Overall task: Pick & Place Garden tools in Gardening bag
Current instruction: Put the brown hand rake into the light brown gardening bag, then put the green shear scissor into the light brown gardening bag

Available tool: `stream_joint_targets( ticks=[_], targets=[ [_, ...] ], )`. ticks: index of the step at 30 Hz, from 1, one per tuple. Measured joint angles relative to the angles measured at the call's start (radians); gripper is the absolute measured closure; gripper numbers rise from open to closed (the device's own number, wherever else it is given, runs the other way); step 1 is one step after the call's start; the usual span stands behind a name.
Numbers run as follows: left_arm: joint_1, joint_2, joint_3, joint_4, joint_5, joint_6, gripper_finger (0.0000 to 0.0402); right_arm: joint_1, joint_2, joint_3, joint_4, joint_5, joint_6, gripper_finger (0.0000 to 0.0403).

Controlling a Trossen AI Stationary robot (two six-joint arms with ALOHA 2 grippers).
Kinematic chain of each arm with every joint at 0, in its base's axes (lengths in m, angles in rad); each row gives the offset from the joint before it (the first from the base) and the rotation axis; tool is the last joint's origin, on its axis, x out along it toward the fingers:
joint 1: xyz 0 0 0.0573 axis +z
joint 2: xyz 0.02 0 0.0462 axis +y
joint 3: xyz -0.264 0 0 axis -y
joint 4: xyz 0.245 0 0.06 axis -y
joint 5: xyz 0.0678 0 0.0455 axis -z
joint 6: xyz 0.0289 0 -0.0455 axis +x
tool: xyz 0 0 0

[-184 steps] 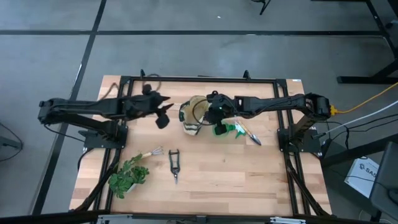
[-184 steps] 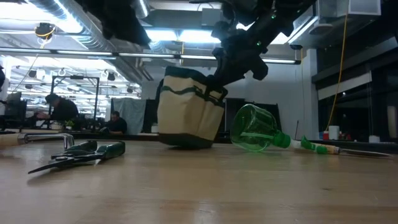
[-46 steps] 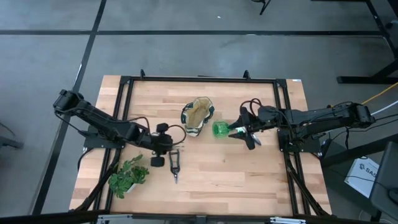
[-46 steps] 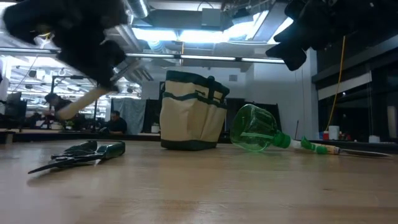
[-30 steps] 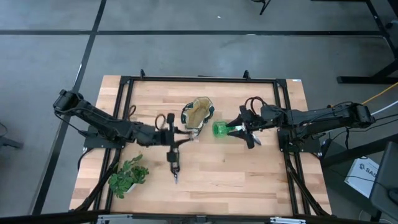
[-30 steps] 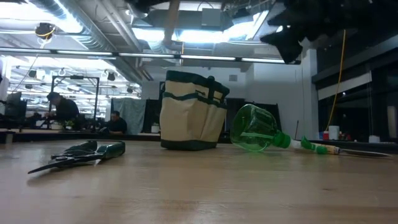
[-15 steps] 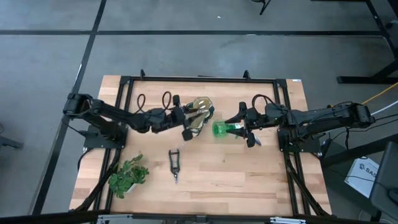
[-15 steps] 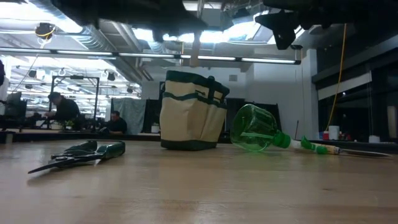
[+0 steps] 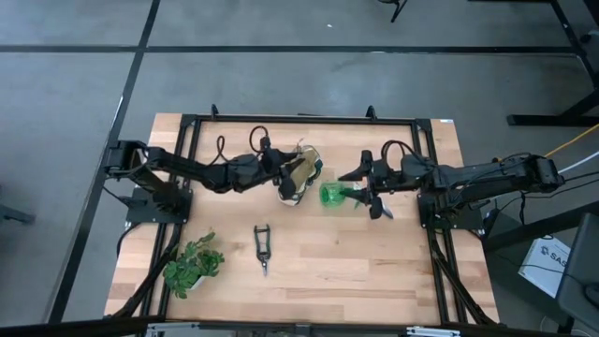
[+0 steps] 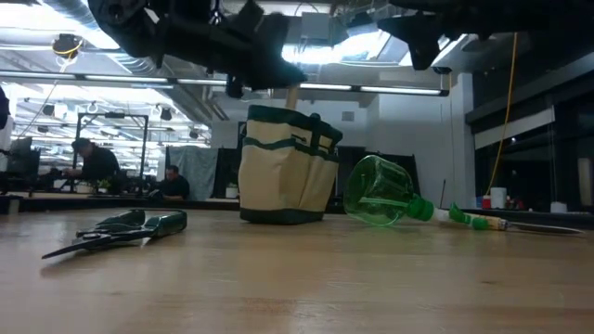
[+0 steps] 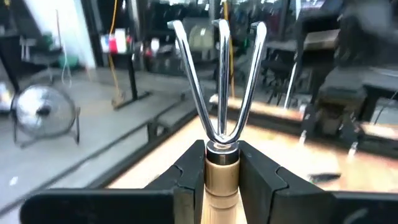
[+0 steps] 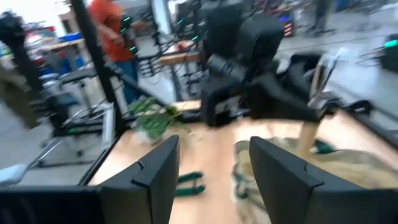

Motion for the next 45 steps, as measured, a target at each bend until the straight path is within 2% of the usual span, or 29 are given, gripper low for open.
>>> stream_joint_targets(
  ticks=[8,13,18,24,32,34,38,45],
  targets=[
    [0.018,0.000,0.000,-0.078,-0.001,-0.084,0.0323,0.000,0.000,0.000,0.043,0.137,-0.085,0.0204],
    [0.012,0.000,0.000,-0.107,0.000,-0.137,0.0323,0.000,0.000,0.000,0.053,0.142,-0.163,0.0204],
    [0.002,0.000,0.000,-0.158,0.005,-0.195,0.0325,0.000,0.000,0.000,0.054,0.142,-0.168,0.0204],
    [0.000,0.000,0.000,-0.161,0.069,-0.195,0.0298,0.002,0.000,0.000,0.053,0.141,-0.144,0.0204],
    [-0.003,-0.006,0.000,-0.163,0.071,-0.143,0.0261,0.002,0.000,0.000,0.038,0.139,-0.096,0.0204],
    [-0.010,-0.029,0.000,-0.163,0.085,-0.110,0.0251,0.002,0.000,0.000,0.018,0.139,-0.096,0.0204],
    [-0.047,-0.105,0.000,-0.201,0.188,-0.040,0.0243,0.002,0.000,0.000,-0.025,0.139,-0.096,0.0204],
    [-0.189,-0.273,0.000,-0.458,0.260,-0.011,0.0254,0.002,0.000,0.000,-0.070,0.126,-0.096,0.0204]
  ],
)
